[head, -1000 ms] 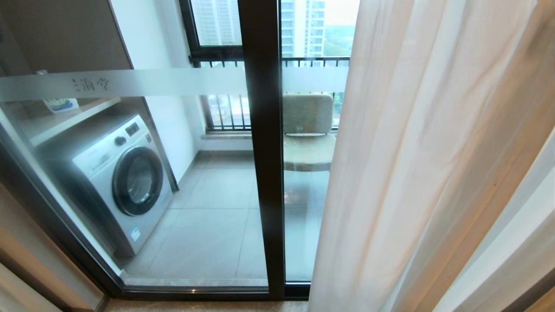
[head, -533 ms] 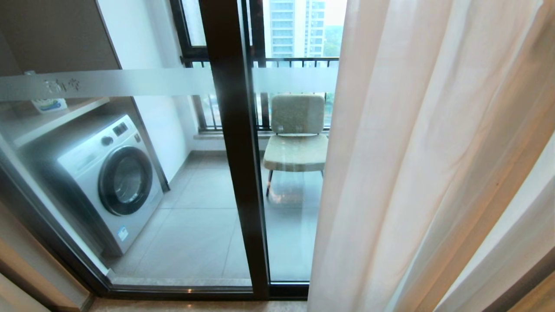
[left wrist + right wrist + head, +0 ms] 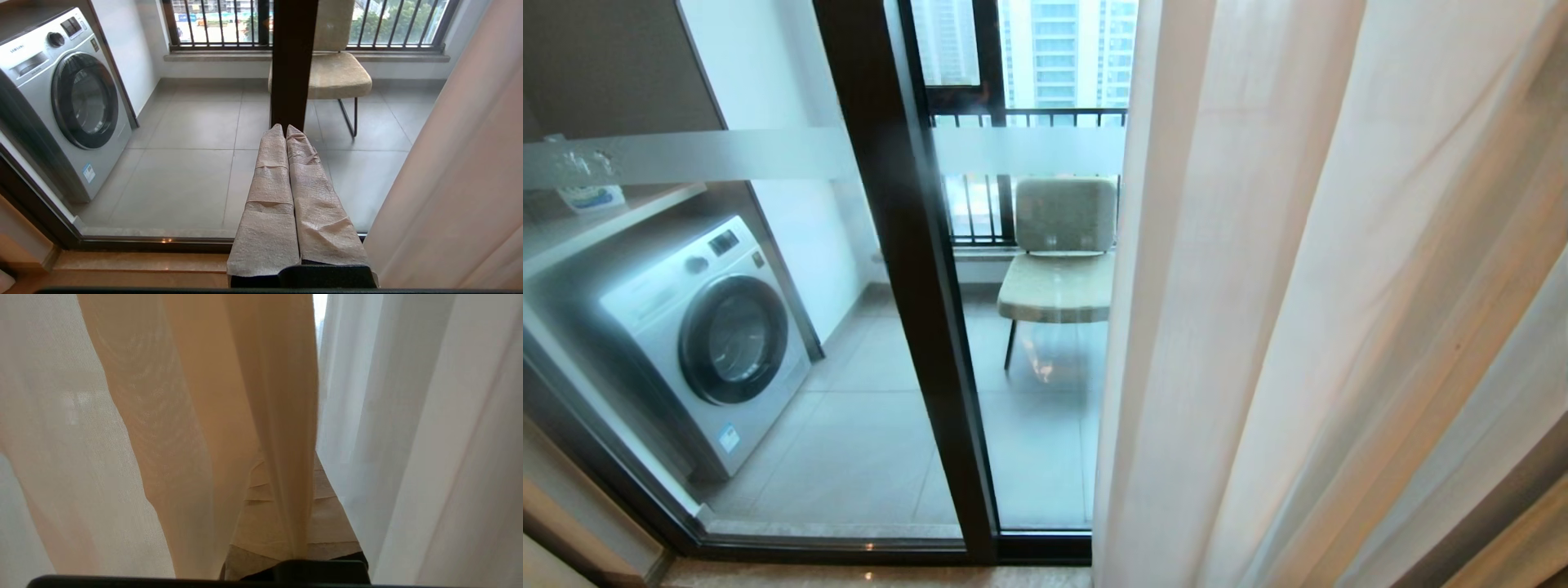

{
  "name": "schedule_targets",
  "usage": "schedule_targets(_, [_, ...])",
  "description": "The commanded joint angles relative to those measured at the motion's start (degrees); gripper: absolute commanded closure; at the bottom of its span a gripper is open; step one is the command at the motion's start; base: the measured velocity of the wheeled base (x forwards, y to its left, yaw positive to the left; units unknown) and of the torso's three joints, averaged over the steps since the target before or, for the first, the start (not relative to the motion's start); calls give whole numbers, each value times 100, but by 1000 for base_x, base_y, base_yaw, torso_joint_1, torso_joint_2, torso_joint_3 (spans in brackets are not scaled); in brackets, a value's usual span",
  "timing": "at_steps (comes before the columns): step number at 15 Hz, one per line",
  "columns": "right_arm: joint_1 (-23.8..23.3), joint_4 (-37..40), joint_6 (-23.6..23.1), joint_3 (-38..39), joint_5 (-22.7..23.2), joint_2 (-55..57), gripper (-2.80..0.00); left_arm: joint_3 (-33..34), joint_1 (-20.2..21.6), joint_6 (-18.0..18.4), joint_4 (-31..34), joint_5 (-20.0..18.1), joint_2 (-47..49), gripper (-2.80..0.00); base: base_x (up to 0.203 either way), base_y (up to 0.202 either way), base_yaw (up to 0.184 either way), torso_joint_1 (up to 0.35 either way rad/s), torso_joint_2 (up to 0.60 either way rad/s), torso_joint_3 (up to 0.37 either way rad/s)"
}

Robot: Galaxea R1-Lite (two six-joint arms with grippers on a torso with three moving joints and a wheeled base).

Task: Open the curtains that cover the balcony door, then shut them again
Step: Pull the inner curtains open on both sides

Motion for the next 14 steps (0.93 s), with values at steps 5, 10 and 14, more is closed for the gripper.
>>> schedule_targets(5, [0,-12,4,1,5,49,0,0,0,-2,-5,0,-2,0,0,-190,0,1,4,0])
schedule_targets(10, [0,1,143,-209,1,151,0,0,0,-2,-5,0,-2,0,0,-196,1,-1,3,4])
schedule_targets(14, [0,-3,164,-298,5,225,0,0,0,-2,-5,0,-2,0,0,-191,0,5,3,0])
